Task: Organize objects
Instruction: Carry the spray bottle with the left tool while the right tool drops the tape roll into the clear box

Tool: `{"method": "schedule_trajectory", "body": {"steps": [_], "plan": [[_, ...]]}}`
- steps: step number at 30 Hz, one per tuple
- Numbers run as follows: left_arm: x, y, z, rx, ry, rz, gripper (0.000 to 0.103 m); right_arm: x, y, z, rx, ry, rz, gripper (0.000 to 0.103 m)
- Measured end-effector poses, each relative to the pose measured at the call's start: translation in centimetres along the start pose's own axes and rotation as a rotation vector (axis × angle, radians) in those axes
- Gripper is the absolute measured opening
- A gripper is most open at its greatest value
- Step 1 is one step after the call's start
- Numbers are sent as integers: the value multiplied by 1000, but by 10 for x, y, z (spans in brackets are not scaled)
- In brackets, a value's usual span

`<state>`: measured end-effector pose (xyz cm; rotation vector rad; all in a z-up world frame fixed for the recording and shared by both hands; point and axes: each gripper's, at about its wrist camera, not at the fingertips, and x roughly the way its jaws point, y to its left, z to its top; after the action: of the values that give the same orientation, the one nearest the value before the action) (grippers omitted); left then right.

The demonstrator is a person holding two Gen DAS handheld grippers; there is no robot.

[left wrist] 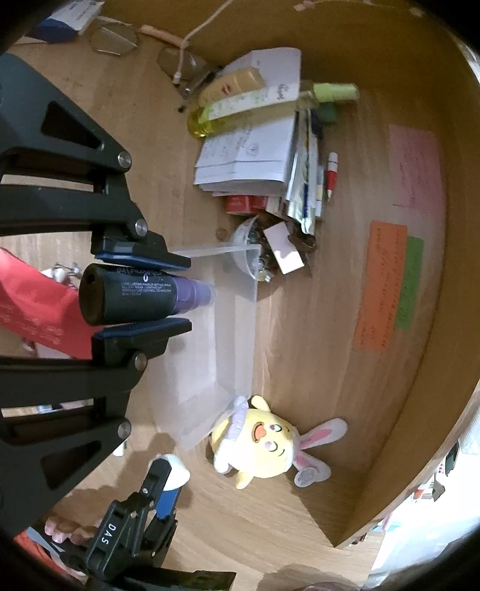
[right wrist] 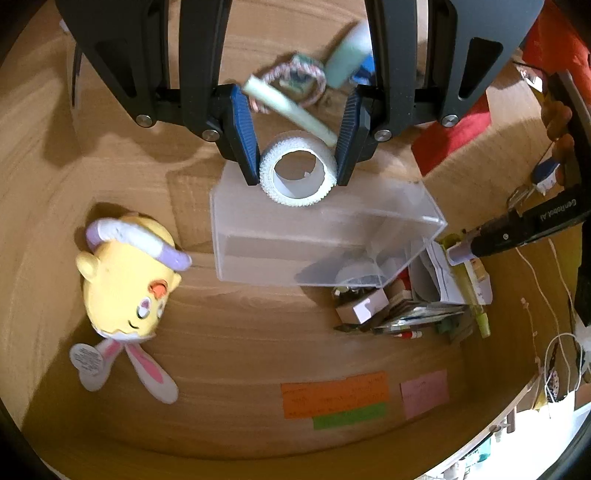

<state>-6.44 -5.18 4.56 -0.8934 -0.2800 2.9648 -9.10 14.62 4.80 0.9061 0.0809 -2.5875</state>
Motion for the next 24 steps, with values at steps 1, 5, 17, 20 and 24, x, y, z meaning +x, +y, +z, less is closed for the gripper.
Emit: {"method": "schedule_trajectory", "body": {"steps": [1, 5, 17, 20, 24], "plan": [[2, -1, 3, 3, -1, 2, 26, 3, -1, 3, 5, 1, 7, 37], [13, -5, 14, 10, 0, -1, 25, 15, -6, 15, 23, 8, 18, 37], [46, 7, 22, 18, 57, 19, 23, 57, -25, 39, 65, 59, 26, 37], [44, 18, 11, 30, 72, 47, 23, 66, -28, 39, 65, 74, 29, 37], [44, 33, -7, 66, 134, 81, 33, 74, -30, 40, 69, 90, 34, 37]]}}
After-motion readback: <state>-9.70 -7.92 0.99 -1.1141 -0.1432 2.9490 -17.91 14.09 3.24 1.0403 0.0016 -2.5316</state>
